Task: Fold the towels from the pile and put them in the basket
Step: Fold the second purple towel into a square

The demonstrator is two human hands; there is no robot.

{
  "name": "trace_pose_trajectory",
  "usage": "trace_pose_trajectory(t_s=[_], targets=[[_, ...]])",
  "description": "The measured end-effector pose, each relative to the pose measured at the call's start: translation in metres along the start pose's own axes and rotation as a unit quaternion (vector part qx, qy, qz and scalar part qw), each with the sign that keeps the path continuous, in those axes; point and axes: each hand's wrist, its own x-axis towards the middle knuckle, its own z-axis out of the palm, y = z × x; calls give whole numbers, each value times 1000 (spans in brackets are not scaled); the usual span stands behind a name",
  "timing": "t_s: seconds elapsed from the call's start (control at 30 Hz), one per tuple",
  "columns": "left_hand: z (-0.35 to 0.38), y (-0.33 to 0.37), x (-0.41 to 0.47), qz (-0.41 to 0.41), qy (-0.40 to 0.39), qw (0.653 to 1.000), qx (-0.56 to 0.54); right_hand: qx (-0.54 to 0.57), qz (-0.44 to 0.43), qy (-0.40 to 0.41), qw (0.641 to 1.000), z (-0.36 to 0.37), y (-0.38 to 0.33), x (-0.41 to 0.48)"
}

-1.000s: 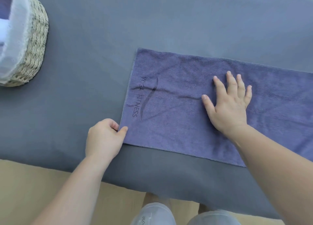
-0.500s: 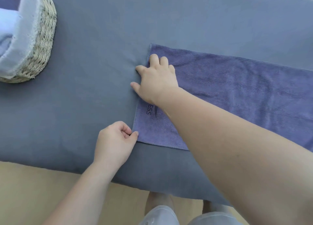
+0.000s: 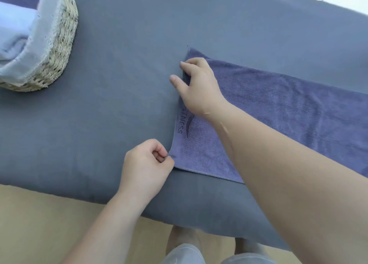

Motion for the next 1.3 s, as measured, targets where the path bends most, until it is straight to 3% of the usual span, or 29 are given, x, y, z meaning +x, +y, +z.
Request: trace_pose_trajectory(t_s=[0.2, 0.37, 0.9, 1.3], targets=[[17, 45, -28, 83, -38, 995, -48, 164, 1, 30, 986, -52, 24, -31], [56, 76, -56, 139, -82, 985, -57, 147, -7, 3, 989, -99, 61, -60], [227, 177, -145, 236, -156, 959, 27, 209, 38, 70, 975, -261, 203, -153], [312, 236, -192, 288, -168, 939, 86, 284, 65, 138, 946, -326, 292, -199]])
